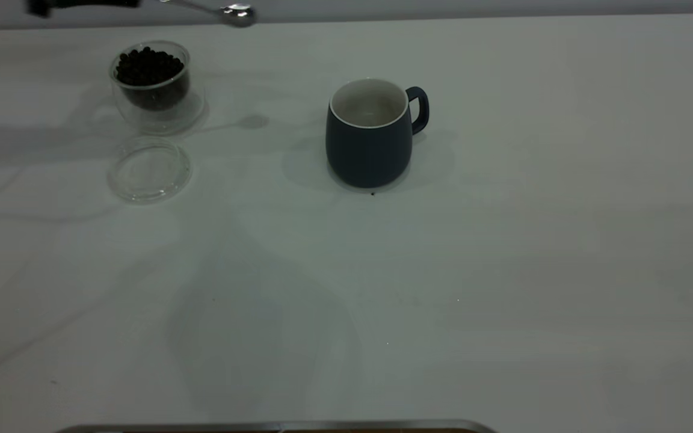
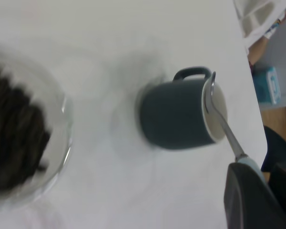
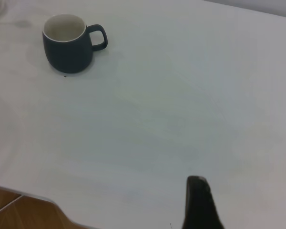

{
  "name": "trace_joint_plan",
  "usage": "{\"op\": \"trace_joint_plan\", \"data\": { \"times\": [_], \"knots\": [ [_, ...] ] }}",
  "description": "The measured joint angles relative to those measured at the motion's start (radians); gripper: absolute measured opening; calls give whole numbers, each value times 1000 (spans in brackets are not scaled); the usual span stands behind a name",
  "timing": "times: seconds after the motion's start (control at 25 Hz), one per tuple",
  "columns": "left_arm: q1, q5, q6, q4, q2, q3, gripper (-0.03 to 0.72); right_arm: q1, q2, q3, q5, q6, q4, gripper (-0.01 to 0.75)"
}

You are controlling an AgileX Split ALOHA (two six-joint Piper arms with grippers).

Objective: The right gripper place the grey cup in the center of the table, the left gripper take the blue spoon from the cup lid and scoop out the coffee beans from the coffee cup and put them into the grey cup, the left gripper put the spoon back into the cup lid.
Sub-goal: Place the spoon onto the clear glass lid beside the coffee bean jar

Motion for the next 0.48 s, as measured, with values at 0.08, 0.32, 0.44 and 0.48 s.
{"op": "trace_joint_plan", "data": {
  "times": [0.08, 0.32, 0.44, 0.48],
  "knots": [
    [40, 3, -12, 5, -29, 51, 121, 0, 0, 0, 0, 0, 0, 511],
    [203, -1, -45, 54, -42, 151, 121, 0, 0, 0, 0, 0, 0, 511],
    [246, -1, -46, 119, -39, 176, 121, 0, 0, 0, 0, 0, 0, 511],
    [255, 0, -48, 131, -34, 182, 121, 0, 0, 0, 0, 0, 0, 511]
  ]
}}
